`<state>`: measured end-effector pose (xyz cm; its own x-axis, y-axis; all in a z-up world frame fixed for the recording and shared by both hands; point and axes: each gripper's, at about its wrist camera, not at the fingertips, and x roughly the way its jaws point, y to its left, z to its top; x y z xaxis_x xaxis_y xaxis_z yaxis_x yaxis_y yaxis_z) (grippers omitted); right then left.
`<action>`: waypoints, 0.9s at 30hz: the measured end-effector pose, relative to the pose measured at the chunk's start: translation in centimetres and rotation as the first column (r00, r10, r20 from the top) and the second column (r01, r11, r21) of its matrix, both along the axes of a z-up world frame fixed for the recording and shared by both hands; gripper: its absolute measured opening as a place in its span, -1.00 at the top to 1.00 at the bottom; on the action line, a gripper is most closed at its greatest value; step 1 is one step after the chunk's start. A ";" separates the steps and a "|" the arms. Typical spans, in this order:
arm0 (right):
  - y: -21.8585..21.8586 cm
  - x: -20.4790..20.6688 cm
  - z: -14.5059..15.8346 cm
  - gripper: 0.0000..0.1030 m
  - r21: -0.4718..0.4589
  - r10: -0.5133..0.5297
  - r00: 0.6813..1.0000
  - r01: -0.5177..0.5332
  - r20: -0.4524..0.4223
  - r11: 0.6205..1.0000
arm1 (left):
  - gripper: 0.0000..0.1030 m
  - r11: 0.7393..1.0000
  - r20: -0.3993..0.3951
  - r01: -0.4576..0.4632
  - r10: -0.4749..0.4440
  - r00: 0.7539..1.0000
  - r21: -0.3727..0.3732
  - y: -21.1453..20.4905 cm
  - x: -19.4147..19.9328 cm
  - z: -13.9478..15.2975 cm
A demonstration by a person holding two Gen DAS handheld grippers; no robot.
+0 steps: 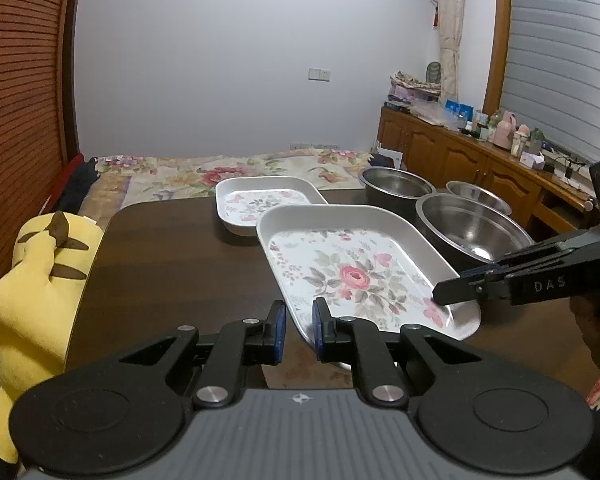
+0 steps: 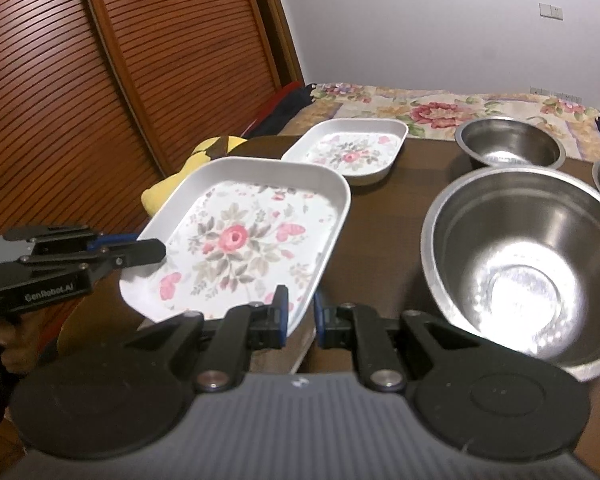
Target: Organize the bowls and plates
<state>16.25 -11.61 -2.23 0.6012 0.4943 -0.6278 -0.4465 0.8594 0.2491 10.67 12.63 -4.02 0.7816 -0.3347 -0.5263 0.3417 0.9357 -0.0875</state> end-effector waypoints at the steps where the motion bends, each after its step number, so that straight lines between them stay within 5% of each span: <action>1: 0.0 -0.1 0.0 0.71 0.003 0.001 1.000 -0.001 -0.003 1.000 | 0.71 1.000 0.000 0.000 0.000 1.000 0.000 -0.1 -0.1 -0.1; 27: -0.2 -1.8 -0.6 0.70 0.008 0.033 0.999 -0.033 0.007 0.999 | 0.72 0.999 -0.019 -0.023 0.024 1.000 0.025 -0.2 -3.8 -2.1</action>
